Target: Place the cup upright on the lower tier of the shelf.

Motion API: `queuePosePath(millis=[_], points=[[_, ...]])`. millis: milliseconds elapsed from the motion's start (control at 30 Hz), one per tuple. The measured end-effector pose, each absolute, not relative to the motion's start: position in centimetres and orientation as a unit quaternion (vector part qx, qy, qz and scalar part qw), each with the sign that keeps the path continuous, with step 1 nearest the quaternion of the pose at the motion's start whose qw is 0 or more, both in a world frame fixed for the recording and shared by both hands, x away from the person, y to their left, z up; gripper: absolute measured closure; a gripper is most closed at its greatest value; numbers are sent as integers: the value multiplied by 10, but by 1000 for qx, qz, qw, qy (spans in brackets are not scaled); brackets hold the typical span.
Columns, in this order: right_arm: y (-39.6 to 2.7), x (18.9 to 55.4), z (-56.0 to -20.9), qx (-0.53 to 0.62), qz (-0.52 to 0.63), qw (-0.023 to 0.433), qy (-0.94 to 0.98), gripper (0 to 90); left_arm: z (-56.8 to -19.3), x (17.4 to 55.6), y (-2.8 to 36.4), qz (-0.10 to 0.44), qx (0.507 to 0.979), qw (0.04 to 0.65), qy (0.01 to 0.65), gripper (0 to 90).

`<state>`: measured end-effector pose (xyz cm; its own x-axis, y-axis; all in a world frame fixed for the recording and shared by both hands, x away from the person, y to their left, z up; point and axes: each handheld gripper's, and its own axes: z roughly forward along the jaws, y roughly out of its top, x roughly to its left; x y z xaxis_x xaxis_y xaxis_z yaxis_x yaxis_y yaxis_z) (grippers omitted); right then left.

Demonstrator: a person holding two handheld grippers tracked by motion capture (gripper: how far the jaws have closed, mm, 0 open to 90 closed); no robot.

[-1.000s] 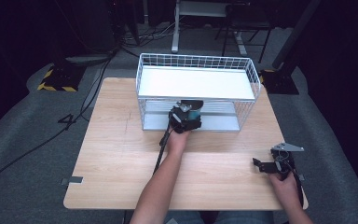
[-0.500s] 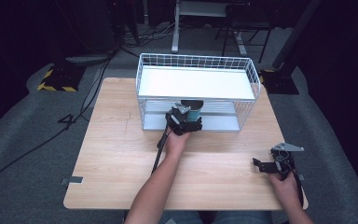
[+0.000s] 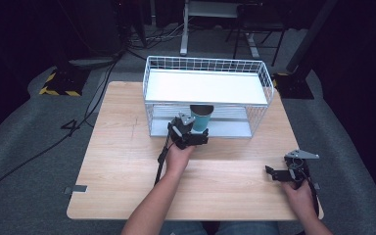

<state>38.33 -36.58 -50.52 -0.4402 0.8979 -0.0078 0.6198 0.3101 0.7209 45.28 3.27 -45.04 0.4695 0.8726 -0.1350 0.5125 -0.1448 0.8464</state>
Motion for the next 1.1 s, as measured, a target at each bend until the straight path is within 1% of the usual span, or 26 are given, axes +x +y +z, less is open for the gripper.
queuePosePath(millis=[100,400,467,567,700,1100], points=[[-366,383,-505,485,331,210,782,50,-445,442,40,197,723,460,476,30],[-366,383,-505,485,330,210,782,50,-432,420,55,191,731,463,463,45],[-366,383,-505,485,330,210,782,50,-431,416,57,183,733,464,462,64],[-365,383,-505,486,331,210,781,50,-429,407,68,164,730,471,467,69],[-365,383,-505,486,331,210,781,50,-428,399,77,160,731,471,466,72],[-361,382,-505,484,331,208,783,50,-416,357,110,190,739,464,450,73]])
